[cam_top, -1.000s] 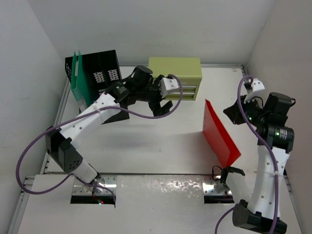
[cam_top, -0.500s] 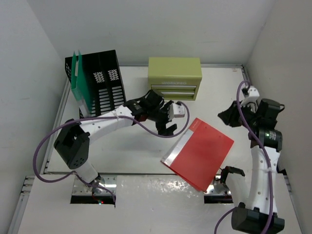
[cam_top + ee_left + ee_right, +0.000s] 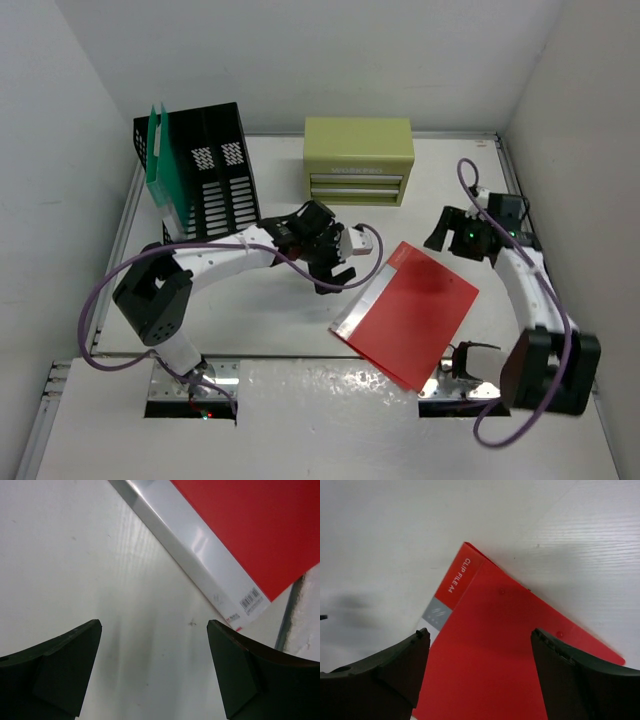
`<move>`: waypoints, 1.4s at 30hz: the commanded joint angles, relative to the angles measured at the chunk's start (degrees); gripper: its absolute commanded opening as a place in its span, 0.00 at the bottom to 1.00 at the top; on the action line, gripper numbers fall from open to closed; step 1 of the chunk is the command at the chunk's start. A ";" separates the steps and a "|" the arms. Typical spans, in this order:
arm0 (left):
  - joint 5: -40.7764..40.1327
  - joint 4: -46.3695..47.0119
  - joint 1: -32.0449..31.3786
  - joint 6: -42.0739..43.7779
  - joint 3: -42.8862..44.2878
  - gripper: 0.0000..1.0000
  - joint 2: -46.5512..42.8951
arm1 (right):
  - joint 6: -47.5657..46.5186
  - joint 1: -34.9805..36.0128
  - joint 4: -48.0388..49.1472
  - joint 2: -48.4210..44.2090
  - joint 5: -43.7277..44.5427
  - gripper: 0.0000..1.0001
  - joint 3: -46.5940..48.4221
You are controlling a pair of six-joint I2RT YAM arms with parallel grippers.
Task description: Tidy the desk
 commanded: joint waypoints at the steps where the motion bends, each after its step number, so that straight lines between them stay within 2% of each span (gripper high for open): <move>1: 2.06 -1.79 -0.50 -0.83 -1.42 0.85 -1.60 | -1.26 2.84 7.26 9.54 3.19 0.80 2.13; 3: 1.20 -1.44 -0.50 -0.91 -2.03 0.86 -1.78 | -1.35 3.19 13.24 13.42 -2.60 0.80 1.52; 8: -1.36 1.28 -0.50 -0.48 -4.76 0.86 -2.83 | -5.47 4.86 19.66 24.05 -6.05 0.80 3.88; 14: -1.54 0.06 -2.16 4.35 -8.27 0.88 -3.10 | -8.90 5.30 20.99 32.59 -9.47 0.81 7.84; 17: -1.80 -1.34 -5.32 6.73 -10.12 0.88 -3.71 | -9.43 5.30 22.74 36.29 -10.88 0.80 8.46; 22: 5.23 -1.36 -7.00 9.37 -11.70 0.89 -5.20 | -11.27 5.30 20.13 41.48 -16.05 0.73 11.27; 26: 1.55 0.05 -7.70 9.72 -12.41 0.93 -5.47 | -13.04 5.30 18.35 38.85 -17.12 0.73 7.51; 28: -0.29 1.53 -9.98 10.77 -13.46 0.93 -5.21 | -13.30 5.30 17.92 38.05 -18.70 0.72 6.36; 32: -11.96 6.20 -17.79 10.34 -15.39 0.93 -2.23 | -14.88 5.30 14.32 39.81 -19.67 0.70 7.32; 37: -17.34 12.77 -19.04 7.88 -14.69 0.93 2.70 | -15.32 5.21 14.05 38.58 -17.57 0.70 5.21; 40: -21.92 17.26 -19.04 7.52 -14.70 0.88 3.76 | -15.24 5.21 14.22 38.14 -16.25 0.70 4.42; 42: -22.81 18.51 -19.04 6.91 -14.17 0.83 4.81 | -15.32 5.21 13.88 38.14 -16.25 0.62 4.24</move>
